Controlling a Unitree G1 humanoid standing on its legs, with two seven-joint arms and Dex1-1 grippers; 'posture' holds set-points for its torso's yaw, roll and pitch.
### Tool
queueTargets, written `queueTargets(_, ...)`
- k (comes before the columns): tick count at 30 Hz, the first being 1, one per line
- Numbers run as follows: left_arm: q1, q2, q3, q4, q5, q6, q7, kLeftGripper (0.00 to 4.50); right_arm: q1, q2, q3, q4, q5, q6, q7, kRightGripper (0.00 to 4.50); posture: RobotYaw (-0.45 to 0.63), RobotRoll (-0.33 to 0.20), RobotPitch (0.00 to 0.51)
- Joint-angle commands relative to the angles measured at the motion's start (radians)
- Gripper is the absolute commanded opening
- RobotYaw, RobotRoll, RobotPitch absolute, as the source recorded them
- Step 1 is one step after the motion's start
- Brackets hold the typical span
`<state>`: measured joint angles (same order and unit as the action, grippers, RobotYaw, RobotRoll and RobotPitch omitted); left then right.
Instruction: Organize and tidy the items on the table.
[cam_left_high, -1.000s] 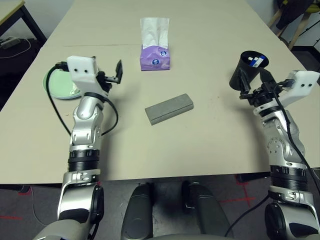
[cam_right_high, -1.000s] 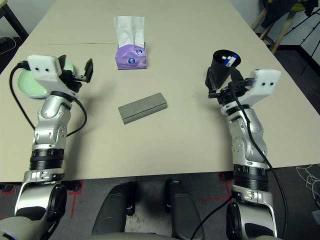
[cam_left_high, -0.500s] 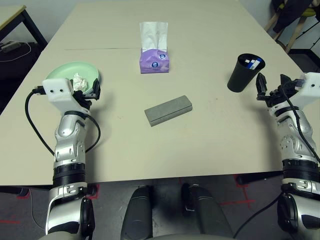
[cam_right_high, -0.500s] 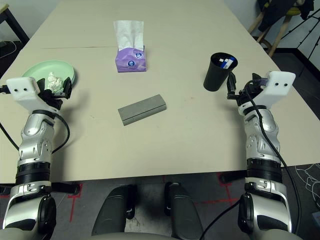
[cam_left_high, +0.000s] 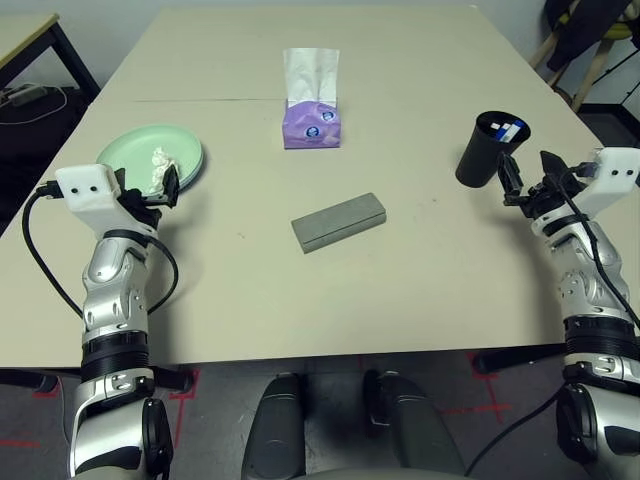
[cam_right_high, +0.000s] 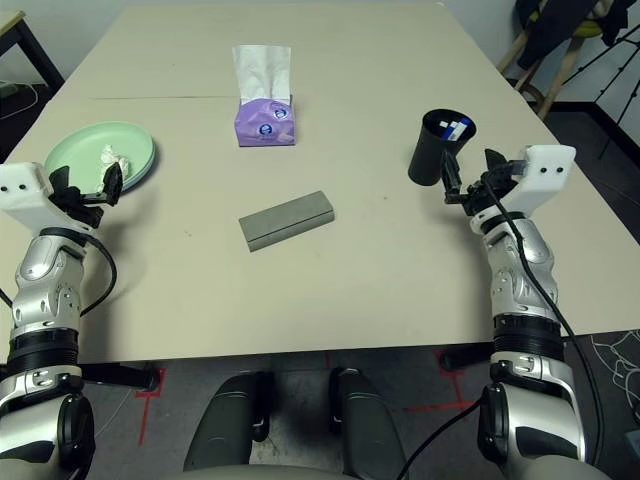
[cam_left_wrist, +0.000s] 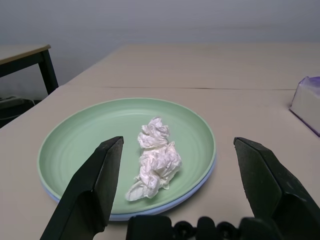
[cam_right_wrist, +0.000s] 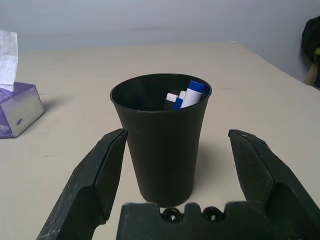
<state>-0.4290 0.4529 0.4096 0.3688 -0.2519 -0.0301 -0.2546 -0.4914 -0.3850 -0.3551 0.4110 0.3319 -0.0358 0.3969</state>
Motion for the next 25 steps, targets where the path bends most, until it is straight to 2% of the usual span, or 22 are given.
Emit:
queueTargets(1,0.016,0.001,-0.003,0.007,-0.009,-0.003,-0.011,4.50,0.024,0.005,0.006,-0.021,0.008,0.010,0.002,4.44,0.04,0.000,0.122)
queueTargets(25,0.032,0.006,-0.001,-0.007,-0.023,0.007,-0.020,4.50,0.033,0.019,0.011,-0.065,0.010,0.049,-0.050,4.44,0.04,0.000,0.123)
